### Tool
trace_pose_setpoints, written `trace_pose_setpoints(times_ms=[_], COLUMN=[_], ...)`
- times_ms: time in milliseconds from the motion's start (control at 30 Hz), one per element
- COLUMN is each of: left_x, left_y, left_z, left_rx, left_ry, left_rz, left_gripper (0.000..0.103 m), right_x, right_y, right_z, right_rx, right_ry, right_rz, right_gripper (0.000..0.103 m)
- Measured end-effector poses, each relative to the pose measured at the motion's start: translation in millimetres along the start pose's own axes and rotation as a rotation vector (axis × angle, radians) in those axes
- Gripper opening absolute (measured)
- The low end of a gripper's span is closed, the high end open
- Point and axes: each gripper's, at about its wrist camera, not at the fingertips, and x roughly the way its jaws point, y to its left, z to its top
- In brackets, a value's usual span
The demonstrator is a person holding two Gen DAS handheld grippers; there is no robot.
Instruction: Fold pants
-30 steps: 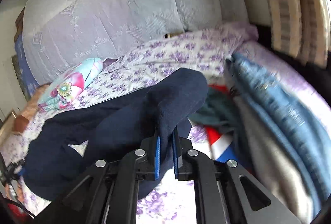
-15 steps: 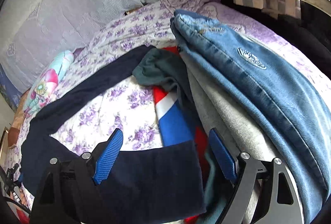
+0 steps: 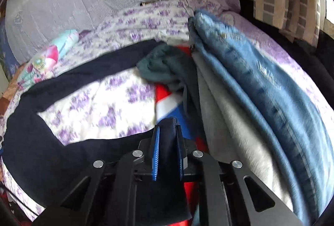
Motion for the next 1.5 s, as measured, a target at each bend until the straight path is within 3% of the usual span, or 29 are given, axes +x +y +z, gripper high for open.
trace_pose_setpoints(times_ms=[67,133,200,267,300,433,533,667,767,833,867,900,1033,1100,1200,1367,1400,1467,1500], left_x=[-8.2,-13.4,-14.3,-16.2,-17.5,-15.7,-5.5,14.6,18.5,18.7,18.7,19.0,17.3,17.9,20.1,19.9,19.8,20.2,20.4], left_y=[2.1,6.5,8.9,6.5,4.1,0.2,-1.3,-3.1,5.1,10.1,11.9,14.3,25.5,31.4,37.3,34.4,34.3,36.1,37.0], left_z=[-2.0,-4.4,-7.2,-9.5,-11.4,-18.8,-15.4,-1.1,7.5,10.8,11.2,11.3,11.7,12.2,13.9,12.2,11.7,11.8,11.8], left_rx=[-0.031,-0.070,-0.088,-0.071,-0.058,-0.038,-0.030,-0.057,-0.123,-0.142,-0.139,-0.139,-0.181,-0.216,-0.247,-0.228,-0.225,-0.231,-0.234], left_ry=[-0.043,-0.059,-0.039,-0.024,-0.014,0.038,0.043,0.081,0.082,0.078,0.078,0.077,0.072,0.073,0.080,0.071,0.069,0.068,0.068], left_rz=[0.002,-0.003,-0.001,0.020,0.037,0.065,0.074,0.085,0.050,0.056,0.080,0.092,0.055,0.041,0.013,0.030,0.029,0.022,0.020], left_gripper=[0.096,0.096,0.096,0.096,0.096,0.098,0.098,0.098,0.097,0.082,0.064,0.055,0.045,0.033,0.030,0.030,0.030,0.031,0.031], right_x=[-1.0,15.7,54.6,74.1,69.2,17.7,-6.6,-25.9,-38.3,-44.5,-44.6,-43.4,-15.9,6.8,39.1,49.4,47.1,37.9,31.8], right_y=[1.4,0.2,-12.3,-33.8,-38.2,-32.9,-22.8,-12.1,-5.5,-4.3,-3.9,-4.3,-6.0,-3.3,7.2,46.5,47.2,38.8,31.5], right_z=[24.2,41.4,46.7,37.3,31.1,-2.8,-34.0,-59.6,-73.7,-83.8,-89.9,-96.9,-113.4,-111.2,-88.2,-20.2,-13.6,-10.9,-14.2], right_rx=[-0.017,-0.049,-0.043,0.069,0.105,0.149,0.183,0.226,0.268,0.292,0.309,0.331,0.416,0.434,0.419,0.201,0.190,0.199,0.216], right_ry=[-0.047,-0.055,0.046,0.102,0.084,0.021,0.077,0.141,0.179,0.202,0.223,0.242,0.263,0.258,0.229,0.153,0.141,0.120,0.113], right_rz=[-0.016,-0.127,-0.165,-0.119,-0.071,0.037,0.141,0.238,0.309,0.334,0.344,0.362,0.405,0.435,0.400,0.309,0.284,0.273,0.279], right_gripper=[0.013,0.005,0.012,0.013,0.013,0.017,0.037,0.037,0.037,0.037,0.037,0.037,0.037,0.031,0.013,0.012,0.013,0.033,0.036])
